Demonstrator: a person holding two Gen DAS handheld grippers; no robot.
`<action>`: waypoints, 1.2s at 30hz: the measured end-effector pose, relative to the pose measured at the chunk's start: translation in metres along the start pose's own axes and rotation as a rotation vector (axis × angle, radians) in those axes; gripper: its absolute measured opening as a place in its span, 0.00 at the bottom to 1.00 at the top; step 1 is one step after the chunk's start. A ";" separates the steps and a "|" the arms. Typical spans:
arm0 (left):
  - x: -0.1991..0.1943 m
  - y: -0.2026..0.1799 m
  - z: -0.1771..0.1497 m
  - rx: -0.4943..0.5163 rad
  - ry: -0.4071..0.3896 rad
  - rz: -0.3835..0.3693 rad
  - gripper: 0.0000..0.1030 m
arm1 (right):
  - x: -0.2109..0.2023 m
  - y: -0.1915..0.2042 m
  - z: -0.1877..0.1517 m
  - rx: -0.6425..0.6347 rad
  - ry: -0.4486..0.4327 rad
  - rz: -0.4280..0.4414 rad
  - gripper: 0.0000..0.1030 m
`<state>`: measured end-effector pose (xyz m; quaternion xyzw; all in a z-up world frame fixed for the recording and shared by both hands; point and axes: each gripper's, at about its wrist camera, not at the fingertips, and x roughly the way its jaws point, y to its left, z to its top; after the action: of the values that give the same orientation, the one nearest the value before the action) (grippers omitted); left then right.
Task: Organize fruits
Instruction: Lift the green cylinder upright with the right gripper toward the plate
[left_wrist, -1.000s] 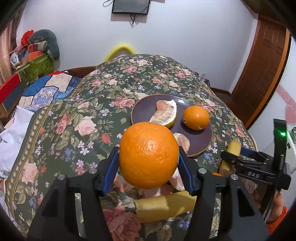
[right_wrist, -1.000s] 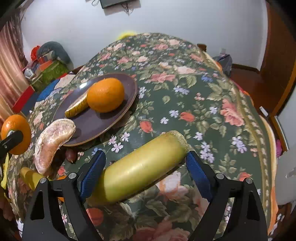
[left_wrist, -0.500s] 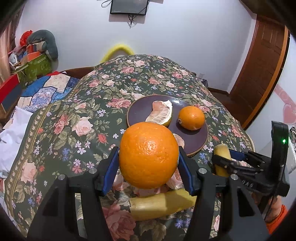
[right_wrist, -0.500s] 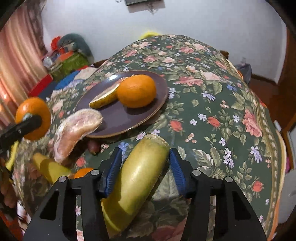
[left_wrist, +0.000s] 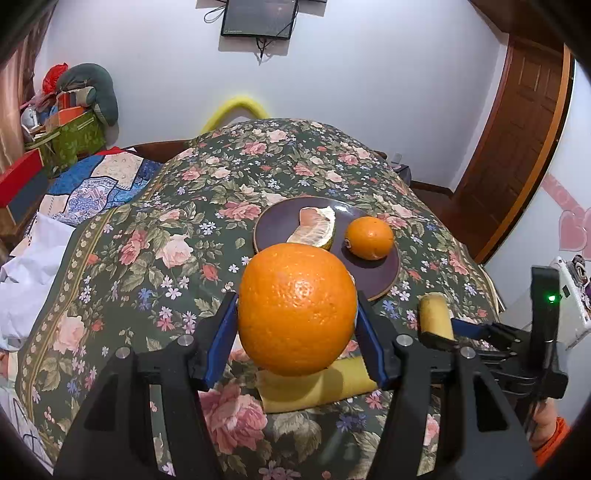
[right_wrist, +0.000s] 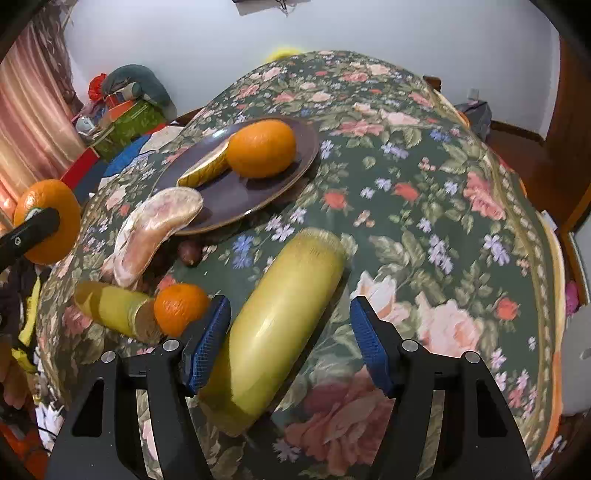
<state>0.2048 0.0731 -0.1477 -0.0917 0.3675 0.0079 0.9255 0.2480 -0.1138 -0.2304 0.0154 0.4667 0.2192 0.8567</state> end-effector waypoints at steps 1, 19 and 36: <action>-0.001 -0.001 -0.001 0.003 -0.001 0.000 0.58 | 0.000 0.002 -0.001 -0.005 -0.003 -0.003 0.64; 0.008 0.001 0.002 -0.003 0.013 0.004 0.58 | -0.018 0.005 0.024 -0.026 -0.123 -0.003 0.37; 0.034 0.013 0.031 -0.035 -0.014 -0.003 0.58 | -0.039 0.029 0.065 -0.123 -0.242 0.033 0.35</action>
<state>0.2499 0.0894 -0.1510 -0.1086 0.3605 0.0136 0.9263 0.2722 -0.0912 -0.1563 -0.0033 0.3453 0.2580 0.9023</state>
